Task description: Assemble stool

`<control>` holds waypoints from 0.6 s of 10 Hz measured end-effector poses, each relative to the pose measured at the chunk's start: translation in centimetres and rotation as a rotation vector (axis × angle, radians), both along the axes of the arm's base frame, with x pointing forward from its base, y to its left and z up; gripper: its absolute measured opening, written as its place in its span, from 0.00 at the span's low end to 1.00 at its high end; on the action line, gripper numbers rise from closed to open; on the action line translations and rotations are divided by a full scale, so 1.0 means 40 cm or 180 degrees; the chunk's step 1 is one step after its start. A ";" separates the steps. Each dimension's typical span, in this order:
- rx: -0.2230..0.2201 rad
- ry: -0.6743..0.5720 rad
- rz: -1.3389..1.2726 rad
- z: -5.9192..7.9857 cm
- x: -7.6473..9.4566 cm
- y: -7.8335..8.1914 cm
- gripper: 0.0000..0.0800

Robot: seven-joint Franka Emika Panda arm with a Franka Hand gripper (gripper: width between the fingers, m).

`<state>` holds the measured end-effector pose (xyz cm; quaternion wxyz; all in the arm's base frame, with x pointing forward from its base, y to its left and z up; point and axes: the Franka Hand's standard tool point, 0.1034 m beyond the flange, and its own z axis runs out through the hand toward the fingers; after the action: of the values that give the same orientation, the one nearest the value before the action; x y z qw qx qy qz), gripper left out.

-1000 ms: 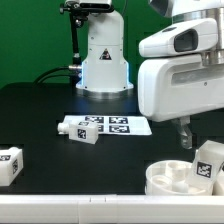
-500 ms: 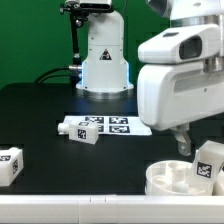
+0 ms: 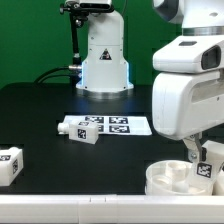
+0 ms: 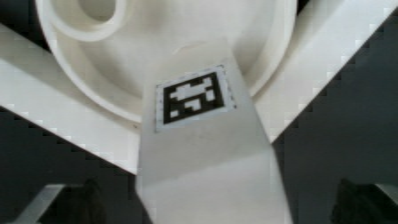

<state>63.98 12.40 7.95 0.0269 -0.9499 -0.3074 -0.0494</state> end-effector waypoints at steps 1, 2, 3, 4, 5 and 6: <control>-0.0042 0.0018 0.0088 -0.016 -0.005 0.006 0.81; -0.0045 0.0033 0.0147 -0.032 -0.004 -0.003 0.81; -0.0047 0.0049 0.0125 -0.040 -0.006 -0.010 0.81; -0.0043 0.0047 0.0094 -0.037 -0.006 -0.008 0.78; -0.0041 0.0053 0.0056 -0.039 -0.006 -0.008 0.78; -0.0040 0.0055 0.0039 -0.039 -0.006 -0.009 0.56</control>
Offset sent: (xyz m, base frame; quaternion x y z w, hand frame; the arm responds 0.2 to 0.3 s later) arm 0.0000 0.0000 0.0000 0.0000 0.0000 0.0000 1.0000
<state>63.73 12.03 6.38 0.0239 -0.9486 -0.3132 -0.0391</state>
